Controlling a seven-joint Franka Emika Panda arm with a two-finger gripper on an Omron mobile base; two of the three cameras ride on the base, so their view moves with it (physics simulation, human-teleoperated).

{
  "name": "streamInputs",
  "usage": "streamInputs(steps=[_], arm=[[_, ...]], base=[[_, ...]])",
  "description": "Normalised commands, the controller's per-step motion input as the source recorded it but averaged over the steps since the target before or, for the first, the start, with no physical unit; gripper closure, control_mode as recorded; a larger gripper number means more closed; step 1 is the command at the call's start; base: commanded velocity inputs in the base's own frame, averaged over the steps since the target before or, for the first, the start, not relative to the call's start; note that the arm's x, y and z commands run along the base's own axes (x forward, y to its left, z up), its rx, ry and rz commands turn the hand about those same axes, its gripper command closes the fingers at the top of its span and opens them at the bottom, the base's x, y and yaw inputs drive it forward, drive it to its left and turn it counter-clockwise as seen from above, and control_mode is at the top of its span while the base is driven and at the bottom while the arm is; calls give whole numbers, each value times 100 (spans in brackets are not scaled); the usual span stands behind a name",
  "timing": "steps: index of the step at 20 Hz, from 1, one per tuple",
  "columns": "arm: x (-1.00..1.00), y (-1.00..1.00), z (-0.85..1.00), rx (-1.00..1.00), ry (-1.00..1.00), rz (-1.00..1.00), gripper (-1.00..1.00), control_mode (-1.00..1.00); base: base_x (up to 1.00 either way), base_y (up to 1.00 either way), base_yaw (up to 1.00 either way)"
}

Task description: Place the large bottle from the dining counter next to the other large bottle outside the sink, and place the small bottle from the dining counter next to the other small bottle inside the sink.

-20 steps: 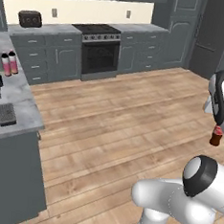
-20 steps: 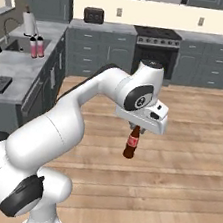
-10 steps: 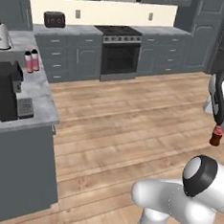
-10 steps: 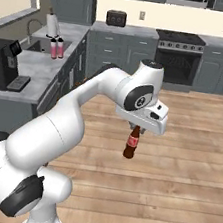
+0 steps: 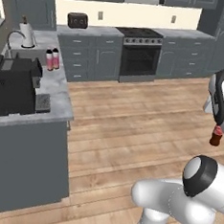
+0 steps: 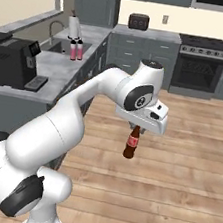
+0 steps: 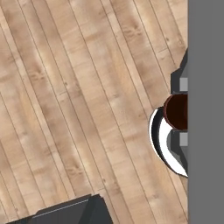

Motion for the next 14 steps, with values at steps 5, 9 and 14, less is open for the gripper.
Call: streamInputs(steps=[5,9,14], arm=[[0,0,0,0,0,0,100,100],[0,0,0,0,0,0,100,100],[0,0,0,0,0,0,100,100]], base=[[0,0,25],[0,0,25],[0,0,25]])
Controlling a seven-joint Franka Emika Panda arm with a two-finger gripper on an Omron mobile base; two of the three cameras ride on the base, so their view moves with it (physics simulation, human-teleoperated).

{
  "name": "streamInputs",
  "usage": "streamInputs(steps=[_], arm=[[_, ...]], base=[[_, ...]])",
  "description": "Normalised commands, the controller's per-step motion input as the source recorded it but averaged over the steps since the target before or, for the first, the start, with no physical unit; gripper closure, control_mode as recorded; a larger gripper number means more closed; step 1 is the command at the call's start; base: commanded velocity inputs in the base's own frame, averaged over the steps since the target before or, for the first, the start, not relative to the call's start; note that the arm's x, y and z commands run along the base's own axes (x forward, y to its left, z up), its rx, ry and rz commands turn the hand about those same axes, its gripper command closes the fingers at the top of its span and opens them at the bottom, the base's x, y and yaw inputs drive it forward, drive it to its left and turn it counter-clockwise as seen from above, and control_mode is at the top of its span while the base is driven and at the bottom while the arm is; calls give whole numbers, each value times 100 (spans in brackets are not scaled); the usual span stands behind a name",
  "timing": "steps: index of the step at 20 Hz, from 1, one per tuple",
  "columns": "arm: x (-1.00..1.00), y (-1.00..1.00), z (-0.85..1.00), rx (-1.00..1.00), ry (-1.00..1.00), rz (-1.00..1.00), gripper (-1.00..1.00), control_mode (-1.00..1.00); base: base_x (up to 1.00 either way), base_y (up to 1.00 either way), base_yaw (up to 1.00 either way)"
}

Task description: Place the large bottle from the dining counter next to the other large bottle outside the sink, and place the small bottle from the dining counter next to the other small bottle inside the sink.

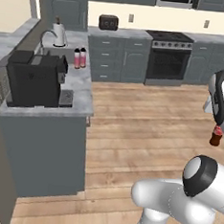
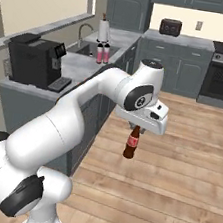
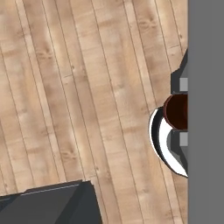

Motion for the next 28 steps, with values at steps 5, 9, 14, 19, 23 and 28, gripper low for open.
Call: streamInputs(steps=[5,9,14,19,23,28], arm=[[0,0,0,0,0,0,100,100],[0,0,0,0,0,0,100,100],[0,0,0,0,0,0,100,100],[0,0,0,0,0,0,100,100],[0,0,0,0,0,0,100,100],[0,0,0,0,0,0,100,100]], base=[[0,0,25],[0,0,25],[0,0,25],[0,0,25],[0,0,25],[0,0,25]])
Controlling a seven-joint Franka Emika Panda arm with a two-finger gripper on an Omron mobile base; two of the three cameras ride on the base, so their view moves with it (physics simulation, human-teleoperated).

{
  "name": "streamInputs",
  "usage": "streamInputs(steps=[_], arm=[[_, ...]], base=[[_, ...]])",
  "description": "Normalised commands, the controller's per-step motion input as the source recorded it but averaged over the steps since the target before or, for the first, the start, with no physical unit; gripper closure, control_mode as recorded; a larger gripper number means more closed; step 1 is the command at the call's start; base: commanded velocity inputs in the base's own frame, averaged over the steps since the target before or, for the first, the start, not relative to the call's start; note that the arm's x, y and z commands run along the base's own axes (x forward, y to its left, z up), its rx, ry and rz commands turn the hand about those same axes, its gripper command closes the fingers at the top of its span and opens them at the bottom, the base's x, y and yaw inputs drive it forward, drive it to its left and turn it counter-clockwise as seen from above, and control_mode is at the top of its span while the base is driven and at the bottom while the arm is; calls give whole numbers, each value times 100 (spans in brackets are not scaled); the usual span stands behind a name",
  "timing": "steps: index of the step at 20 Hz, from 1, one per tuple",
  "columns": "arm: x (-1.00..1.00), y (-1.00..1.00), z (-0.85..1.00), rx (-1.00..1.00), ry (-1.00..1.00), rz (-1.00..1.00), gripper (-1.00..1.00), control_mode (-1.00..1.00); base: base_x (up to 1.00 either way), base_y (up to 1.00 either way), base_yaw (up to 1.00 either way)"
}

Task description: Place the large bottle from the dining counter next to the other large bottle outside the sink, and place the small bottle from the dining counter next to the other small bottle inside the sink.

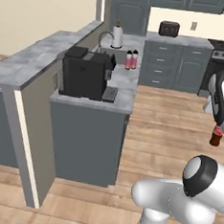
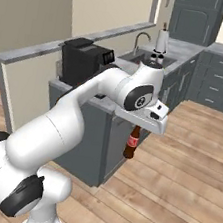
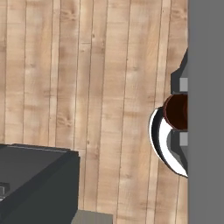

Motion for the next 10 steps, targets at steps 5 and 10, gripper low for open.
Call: streamInputs(steps=[5,10], arm=[[0,0,0,0,0,0,100,100],[0,0,0,0,0,0,100,100]], base=[[0,0,25],[0,0,25]])
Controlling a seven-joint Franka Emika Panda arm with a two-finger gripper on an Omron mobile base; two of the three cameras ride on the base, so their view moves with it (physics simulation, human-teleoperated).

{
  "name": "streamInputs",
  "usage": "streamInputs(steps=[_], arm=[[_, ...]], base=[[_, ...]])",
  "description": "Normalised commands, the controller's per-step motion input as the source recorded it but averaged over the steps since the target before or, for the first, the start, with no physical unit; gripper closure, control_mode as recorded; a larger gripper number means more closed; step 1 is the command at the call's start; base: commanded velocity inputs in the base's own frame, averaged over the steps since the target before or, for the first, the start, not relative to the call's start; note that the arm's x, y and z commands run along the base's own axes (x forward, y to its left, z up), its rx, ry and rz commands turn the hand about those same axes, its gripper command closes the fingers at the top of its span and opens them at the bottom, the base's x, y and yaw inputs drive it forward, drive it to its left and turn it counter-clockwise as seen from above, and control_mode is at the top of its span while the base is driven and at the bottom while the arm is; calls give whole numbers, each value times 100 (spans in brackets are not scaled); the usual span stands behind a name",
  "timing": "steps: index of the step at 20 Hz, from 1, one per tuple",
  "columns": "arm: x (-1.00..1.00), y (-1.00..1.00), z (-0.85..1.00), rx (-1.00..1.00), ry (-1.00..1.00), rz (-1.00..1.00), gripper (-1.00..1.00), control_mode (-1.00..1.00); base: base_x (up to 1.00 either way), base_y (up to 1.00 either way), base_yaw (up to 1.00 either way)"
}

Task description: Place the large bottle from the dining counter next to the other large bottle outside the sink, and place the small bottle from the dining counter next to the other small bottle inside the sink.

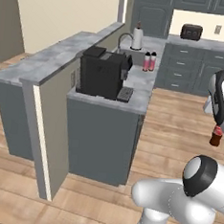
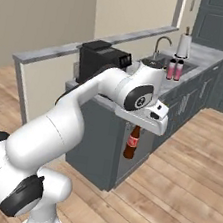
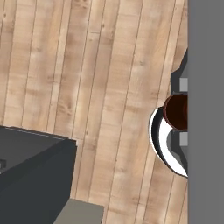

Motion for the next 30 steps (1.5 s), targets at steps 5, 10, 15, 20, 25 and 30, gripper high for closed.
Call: streamInputs(steps=[5,10,15,20,25,30], arm=[[0,0,0,0,0,0,100,100],[0,0,0,0,0,0,100,100],[0,0,0,0,0,0,100,100],[0,0,0,0,0,0,100,100],[0,0,0,0,0,0,100,100],[0,0,0,0,0,0,100,100]], base=[[0,0,25],[0,0,25],[0,0,25],[0,0,25],[0,0,25],[0,0,25]])
